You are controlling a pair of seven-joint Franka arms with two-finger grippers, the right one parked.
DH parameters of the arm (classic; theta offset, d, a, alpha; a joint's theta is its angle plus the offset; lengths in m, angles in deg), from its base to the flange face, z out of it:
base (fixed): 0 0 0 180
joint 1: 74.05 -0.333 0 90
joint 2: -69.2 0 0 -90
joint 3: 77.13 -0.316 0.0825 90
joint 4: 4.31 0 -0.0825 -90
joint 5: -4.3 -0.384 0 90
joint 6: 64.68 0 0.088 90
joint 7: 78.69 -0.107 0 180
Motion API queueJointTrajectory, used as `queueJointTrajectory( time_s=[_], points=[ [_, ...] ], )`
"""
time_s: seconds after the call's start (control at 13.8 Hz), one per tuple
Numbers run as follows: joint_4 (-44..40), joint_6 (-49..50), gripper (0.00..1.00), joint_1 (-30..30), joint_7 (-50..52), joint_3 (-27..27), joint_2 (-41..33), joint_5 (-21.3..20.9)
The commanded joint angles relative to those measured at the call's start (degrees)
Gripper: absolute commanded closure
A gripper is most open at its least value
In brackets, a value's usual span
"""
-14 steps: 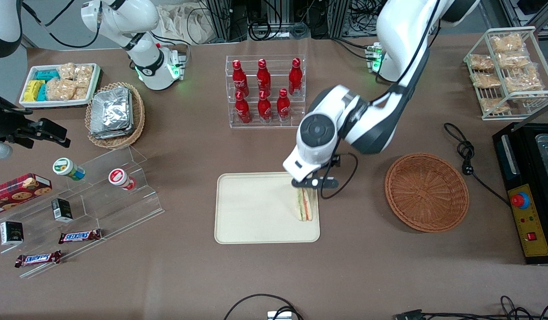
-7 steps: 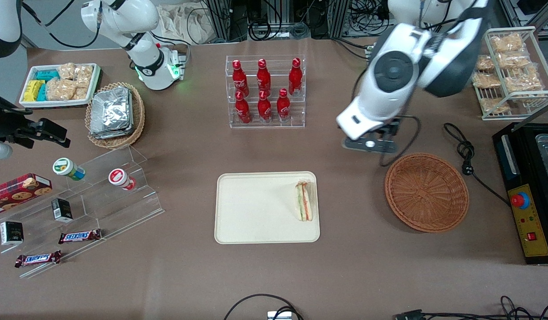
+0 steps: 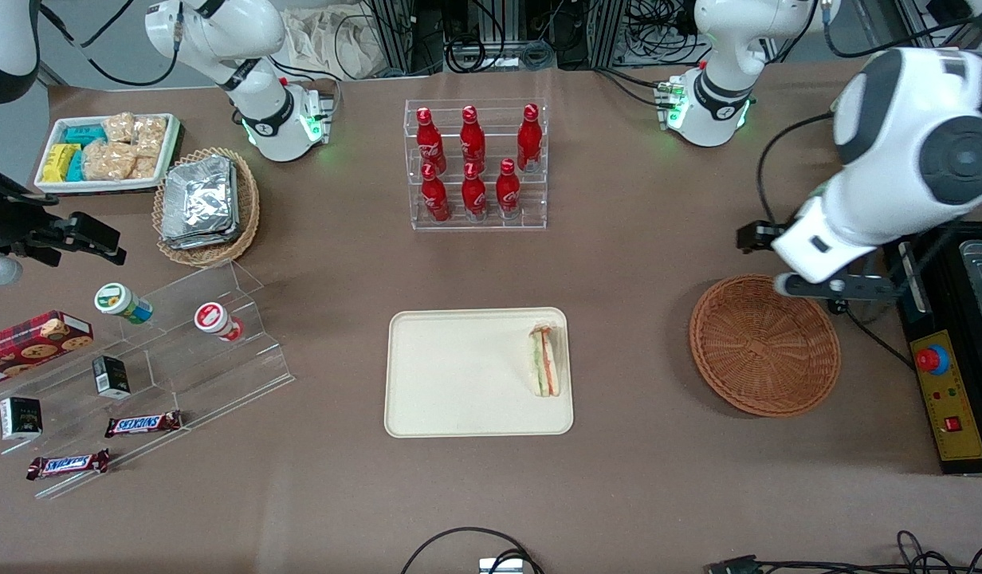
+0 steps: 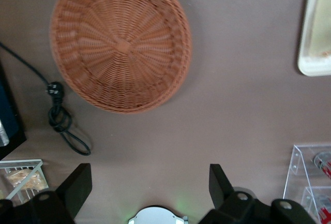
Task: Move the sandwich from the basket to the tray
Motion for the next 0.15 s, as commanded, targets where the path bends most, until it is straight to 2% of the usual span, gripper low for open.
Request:
queueJointTrajectory(
  time_s=[0.0,0.07],
  points=[
    [-6.85,1.63,0.00,-2.50,0.17,0.79,4.91,-2.67],
    [-8.61,1.63,0.00,-2.77,0.18,0.79,5.62,-2.94]
  ],
)
